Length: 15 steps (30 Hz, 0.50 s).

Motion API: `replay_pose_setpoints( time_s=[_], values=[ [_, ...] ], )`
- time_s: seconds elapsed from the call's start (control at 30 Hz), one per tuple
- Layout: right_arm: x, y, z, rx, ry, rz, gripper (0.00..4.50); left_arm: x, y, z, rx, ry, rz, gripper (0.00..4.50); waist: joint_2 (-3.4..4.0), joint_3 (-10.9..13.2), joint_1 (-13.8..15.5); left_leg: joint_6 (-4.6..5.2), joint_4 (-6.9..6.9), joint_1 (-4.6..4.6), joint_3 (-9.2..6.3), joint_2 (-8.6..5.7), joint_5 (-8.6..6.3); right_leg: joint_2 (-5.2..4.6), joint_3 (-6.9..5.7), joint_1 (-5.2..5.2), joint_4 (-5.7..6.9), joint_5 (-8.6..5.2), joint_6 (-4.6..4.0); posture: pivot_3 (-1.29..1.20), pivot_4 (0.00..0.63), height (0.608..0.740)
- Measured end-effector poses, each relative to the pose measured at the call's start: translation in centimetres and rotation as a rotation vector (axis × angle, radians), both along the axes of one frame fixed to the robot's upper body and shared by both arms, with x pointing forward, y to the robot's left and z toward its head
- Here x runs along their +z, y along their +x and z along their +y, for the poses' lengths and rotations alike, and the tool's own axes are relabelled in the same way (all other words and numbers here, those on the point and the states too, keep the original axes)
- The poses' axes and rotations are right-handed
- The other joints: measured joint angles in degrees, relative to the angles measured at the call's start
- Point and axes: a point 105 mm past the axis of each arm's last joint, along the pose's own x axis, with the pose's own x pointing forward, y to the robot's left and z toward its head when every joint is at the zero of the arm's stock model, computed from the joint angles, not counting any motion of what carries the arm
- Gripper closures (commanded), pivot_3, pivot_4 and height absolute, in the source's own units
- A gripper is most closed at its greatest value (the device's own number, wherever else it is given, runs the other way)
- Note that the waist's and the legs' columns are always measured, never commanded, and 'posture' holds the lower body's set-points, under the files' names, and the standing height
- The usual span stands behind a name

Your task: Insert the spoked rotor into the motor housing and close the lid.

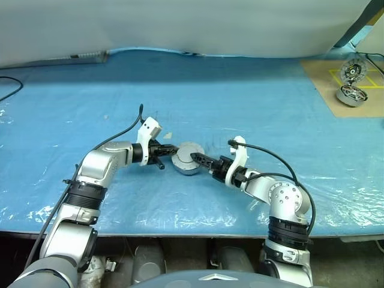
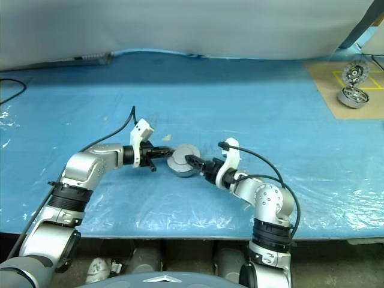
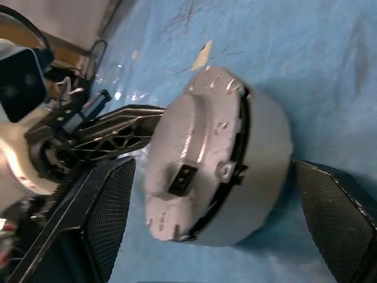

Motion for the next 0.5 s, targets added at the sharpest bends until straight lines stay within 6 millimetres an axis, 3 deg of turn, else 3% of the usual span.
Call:
replay_pose_setpoints(
  time_s=[0.1,0.37,0.5],
  values=[
    [-0.2,-0.2,-0.3,0.004,0.044,0.056,0.66,0.0,0.0,0.0,0.000,0.000,0.000,4.50,0.00,0.00,0.02,0.00,0.00,0.00,0.00,-0.07,0.00,-0.07,0.00,-0.02,-0.01,0.00,0.01,0.00,0.150,0.740],
    [-0.4,-1.0,-1.3,0.012,0.147,0.140,3.37,-0.2,-0.1,0.3,0.008,0.010,-0.001,4.50,0.05,0.00,0.11,-0.01,-0.06,-0.02,0.00,-0.09,0.00,-0.07,0.00,-0.04,-0.01,-0.01,0.05,0.00,0.150,0.740],
    [-0.4,-1.1,-1.3,0.013,0.151,0.150,3.39,-0.2,-0.2,0.2,0.006,0.007,0.000,4.50,0.05,0.00,0.15,-0.01,-0.07,-0.03,0.00,-0.13,0.00,-0.11,0.00,-0.05,-0.02,-0.03,0.08,0.00,0.150,0.740]
  ],
)
